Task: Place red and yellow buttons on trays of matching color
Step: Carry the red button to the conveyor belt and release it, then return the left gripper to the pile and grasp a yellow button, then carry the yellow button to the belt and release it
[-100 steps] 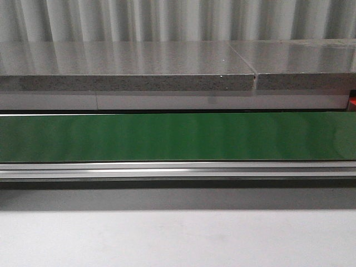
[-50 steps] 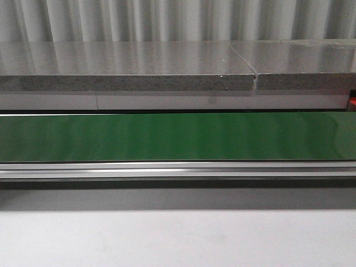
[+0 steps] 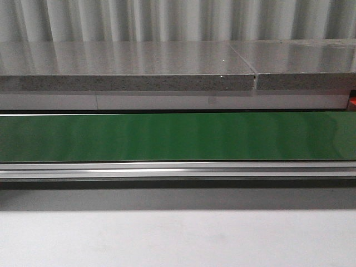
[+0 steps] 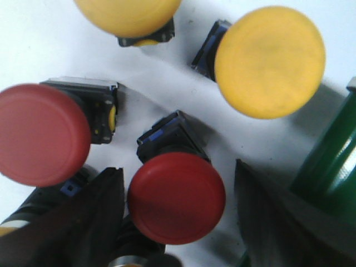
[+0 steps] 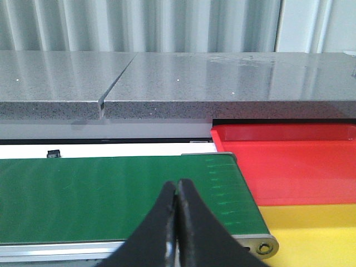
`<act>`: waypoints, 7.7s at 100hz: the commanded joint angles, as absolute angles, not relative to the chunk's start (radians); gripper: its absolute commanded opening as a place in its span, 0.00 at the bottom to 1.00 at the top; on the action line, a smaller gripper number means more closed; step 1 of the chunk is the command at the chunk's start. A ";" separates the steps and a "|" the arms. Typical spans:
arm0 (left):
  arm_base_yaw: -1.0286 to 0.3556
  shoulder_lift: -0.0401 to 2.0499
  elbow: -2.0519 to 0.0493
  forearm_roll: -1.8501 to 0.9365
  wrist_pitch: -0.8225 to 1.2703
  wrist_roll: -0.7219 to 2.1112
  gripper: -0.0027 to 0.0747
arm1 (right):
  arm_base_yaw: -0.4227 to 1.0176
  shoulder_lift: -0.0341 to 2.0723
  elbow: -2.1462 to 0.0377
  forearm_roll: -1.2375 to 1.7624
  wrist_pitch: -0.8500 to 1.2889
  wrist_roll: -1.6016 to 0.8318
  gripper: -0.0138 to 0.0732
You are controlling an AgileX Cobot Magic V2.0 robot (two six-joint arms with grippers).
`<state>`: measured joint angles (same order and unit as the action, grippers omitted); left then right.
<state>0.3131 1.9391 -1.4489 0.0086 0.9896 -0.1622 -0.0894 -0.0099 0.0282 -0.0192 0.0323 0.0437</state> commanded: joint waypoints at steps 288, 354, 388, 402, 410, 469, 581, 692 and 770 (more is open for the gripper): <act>0.258 1.775 -1.701 0.022 1.135 -0.408 0.76 | -0.093 -0.031 0.010 -0.027 -0.040 0.037 0.08; 0.303 1.980 -1.705 -0.134 1.041 -0.626 0.76 | -0.093 -0.031 0.010 -0.027 -0.040 0.037 0.08; 0.303 2.039 -1.705 -0.134 0.959 -0.638 0.76 | -0.093 -0.031 0.010 -0.027 -0.040 0.037 0.08; 0.303 2.050 -1.705 -0.134 0.959 -0.638 0.76 | -0.093 -0.031 0.010 -0.027 -0.040 0.037 0.08; 0.303 2.050 -1.705 -0.134 0.957 -0.638 0.76 | -0.093 -0.031 0.010 -0.027 -0.040 0.037 0.08; 0.303 2.048 -1.705 -0.134 1.010 -0.623 0.30 | -0.093 -0.031 0.010 -0.027 -0.040 0.037 0.08; 0.278 1.683 -1.519 -0.292 1.148 0.000 0.30 | -0.093 -0.031 0.010 -0.027 -0.040 0.037 0.08; 0.131 1.556 -1.443 -0.224 1.029 0.050 0.74 | -0.093 -0.031 0.010 -0.027 -0.040 0.037 0.08; -0.149 0.880 -0.918 -0.194 0.608 0.136 0.01 | -0.094 -0.031 0.010 -0.028 -0.040 0.036 0.08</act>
<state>-0.1389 0.9891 -0.9595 -0.1856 0.6858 0.1329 -0.0894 -0.0099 0.0282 -0.0192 0.0323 0.0420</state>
